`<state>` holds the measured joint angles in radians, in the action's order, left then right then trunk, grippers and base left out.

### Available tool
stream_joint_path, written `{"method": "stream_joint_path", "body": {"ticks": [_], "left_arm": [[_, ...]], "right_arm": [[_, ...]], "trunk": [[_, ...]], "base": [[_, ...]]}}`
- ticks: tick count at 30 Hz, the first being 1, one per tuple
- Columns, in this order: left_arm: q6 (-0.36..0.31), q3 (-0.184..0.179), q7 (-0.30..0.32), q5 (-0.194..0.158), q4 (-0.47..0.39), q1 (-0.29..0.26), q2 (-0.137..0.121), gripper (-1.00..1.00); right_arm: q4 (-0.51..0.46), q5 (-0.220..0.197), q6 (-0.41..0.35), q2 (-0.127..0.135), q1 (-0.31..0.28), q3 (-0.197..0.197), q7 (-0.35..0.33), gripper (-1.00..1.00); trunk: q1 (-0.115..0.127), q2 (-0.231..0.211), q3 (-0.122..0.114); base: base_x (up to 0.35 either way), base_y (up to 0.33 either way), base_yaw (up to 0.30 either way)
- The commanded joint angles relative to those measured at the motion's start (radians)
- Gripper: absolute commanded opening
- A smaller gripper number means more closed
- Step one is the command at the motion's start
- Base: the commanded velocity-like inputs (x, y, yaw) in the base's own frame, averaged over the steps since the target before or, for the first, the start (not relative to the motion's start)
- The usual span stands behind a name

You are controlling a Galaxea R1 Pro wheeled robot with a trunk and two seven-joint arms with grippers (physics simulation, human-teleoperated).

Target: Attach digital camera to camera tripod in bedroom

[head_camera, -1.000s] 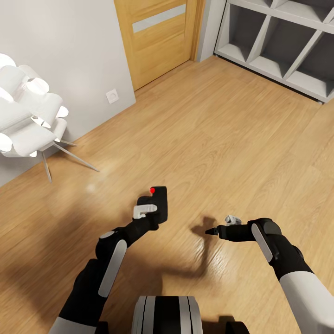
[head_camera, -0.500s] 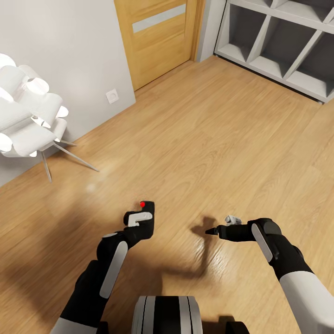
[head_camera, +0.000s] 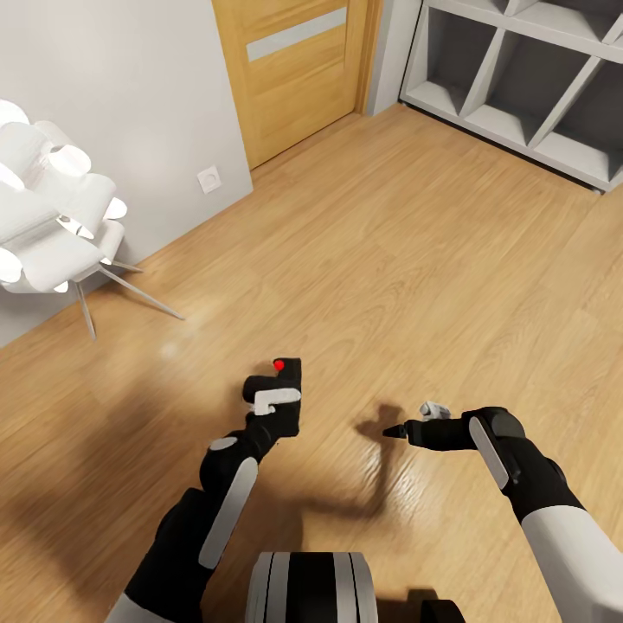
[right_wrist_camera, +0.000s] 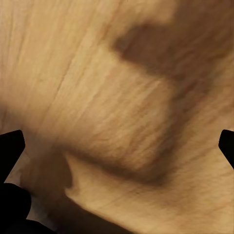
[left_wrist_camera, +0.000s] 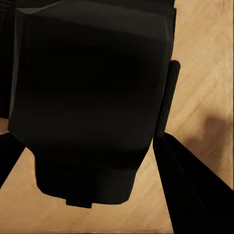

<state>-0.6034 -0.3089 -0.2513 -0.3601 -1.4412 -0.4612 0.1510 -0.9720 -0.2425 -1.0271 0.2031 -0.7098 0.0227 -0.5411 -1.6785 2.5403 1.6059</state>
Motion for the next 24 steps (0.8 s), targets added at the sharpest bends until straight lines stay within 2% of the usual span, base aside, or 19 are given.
{"method": "stream_joint_path", "body": {"ticks": [1, 7, 8, 15, 20, 21, 24], "left_arm": [[-0.009, -0.011, -0.009, -0.003, 0.0, -0.001, -0.001, -1.0], [-0.042, -0.041, -0.044, -0.004, 0.002, -0.001, -0.001, -1.0], [-0.046, -0.046, -0.08, -0.008, 0.005, -0.001, 0.0, -1.0], [-0.048, -0.05, -0.12, -0.015, 0.007, -0.001, 0.001, -1.0], [-0.047, -0.05, -0.125, -0.047, 0.008, -0.001, 0.0, -1.0], [-0.047, -0.05, -0.126, -0.087, 0.008, -0.001, -0.002, -1.0], [-0.047, -0.05, -0.126, -0.106, 0.008, -0.001, -0.003, -1.0]], "right_arm": [[-0.001, -0.001, -0.003, 0.001, 0.0, 0.002, -0.001, 1.0], [-0.001, -0.002, -0.002, 0.001, 0.0, 0.002, 0.0, 1.0], [-0.001, -0.003, -0.002, 0.001, 0.0, 0.002, 0.0, 1.0], [0.0, -0.003, -0.002, 0.001, 0.0, 0.002, 0.001, 1.0], [0.0, -0.003, -0.003, 0.001, 0.0, 0.002, 0.0, 1.0], [0.002, -0.003, -0.004, 0.001, 0.0, 0.002, 0.0, 1.0], [0.012, -0.002, -0.005, 0.001, 0.0, 0.003, 0.0, 1.0]], "trunk": [[0.0, 0.0, 0.001], [0.0, 0.0, 0.001], [0.0, 0.0, 0.001], [0.0, 0.0, 0.001], [0.001, 0.0, -0.003], [0.001, 0.0, -0.007], [0.002, -0.001, -0.019]], "base": [[0.0, 0.0, 0.0], [0.0, 0.0, 0.0], [0.0, 0.0, 0.0], [0.0, 0.0, 0.0], [0.0, 0.0, 0.0], [0.0, 0.0, 0.0], [0.0, 0.0, 0.0]]}}
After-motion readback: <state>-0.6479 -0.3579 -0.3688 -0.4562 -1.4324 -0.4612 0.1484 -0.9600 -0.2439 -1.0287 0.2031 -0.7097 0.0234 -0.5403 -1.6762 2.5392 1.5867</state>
